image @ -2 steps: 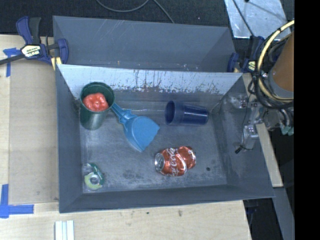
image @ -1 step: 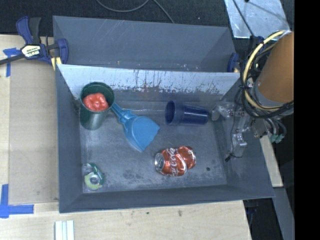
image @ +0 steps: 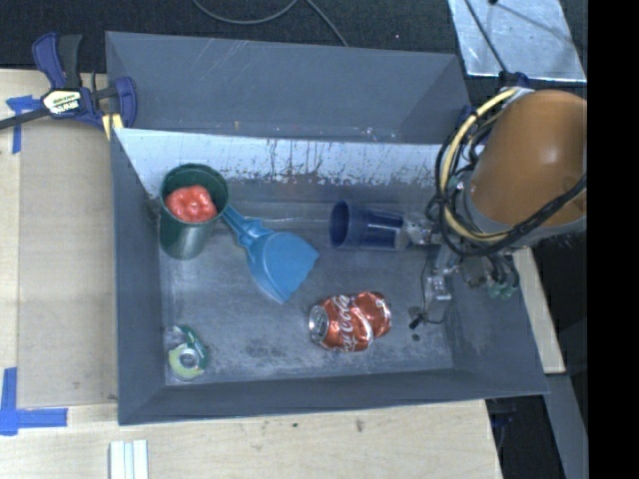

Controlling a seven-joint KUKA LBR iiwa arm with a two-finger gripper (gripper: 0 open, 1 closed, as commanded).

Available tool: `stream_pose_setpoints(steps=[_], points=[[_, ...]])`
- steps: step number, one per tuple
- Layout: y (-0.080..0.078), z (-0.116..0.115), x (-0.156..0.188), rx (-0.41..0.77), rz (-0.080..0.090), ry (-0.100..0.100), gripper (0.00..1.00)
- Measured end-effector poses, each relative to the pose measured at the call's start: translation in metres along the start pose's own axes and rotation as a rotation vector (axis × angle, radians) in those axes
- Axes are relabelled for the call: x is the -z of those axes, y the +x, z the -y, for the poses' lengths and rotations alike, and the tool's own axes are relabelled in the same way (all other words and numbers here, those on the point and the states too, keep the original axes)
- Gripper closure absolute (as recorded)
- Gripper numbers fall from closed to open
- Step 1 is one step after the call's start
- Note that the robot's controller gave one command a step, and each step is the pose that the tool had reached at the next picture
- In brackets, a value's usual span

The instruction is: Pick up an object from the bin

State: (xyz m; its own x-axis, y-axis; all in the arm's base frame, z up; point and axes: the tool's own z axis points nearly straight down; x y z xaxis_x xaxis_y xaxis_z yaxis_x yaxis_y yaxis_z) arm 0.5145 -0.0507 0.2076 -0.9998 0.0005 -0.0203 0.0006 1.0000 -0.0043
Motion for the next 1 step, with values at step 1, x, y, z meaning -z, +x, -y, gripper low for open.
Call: stream_pose_setpoints(steps=[1], points=[[0.0010,-0.0349,-0.0302,0.122,-0.015,-0.005,0.00]])
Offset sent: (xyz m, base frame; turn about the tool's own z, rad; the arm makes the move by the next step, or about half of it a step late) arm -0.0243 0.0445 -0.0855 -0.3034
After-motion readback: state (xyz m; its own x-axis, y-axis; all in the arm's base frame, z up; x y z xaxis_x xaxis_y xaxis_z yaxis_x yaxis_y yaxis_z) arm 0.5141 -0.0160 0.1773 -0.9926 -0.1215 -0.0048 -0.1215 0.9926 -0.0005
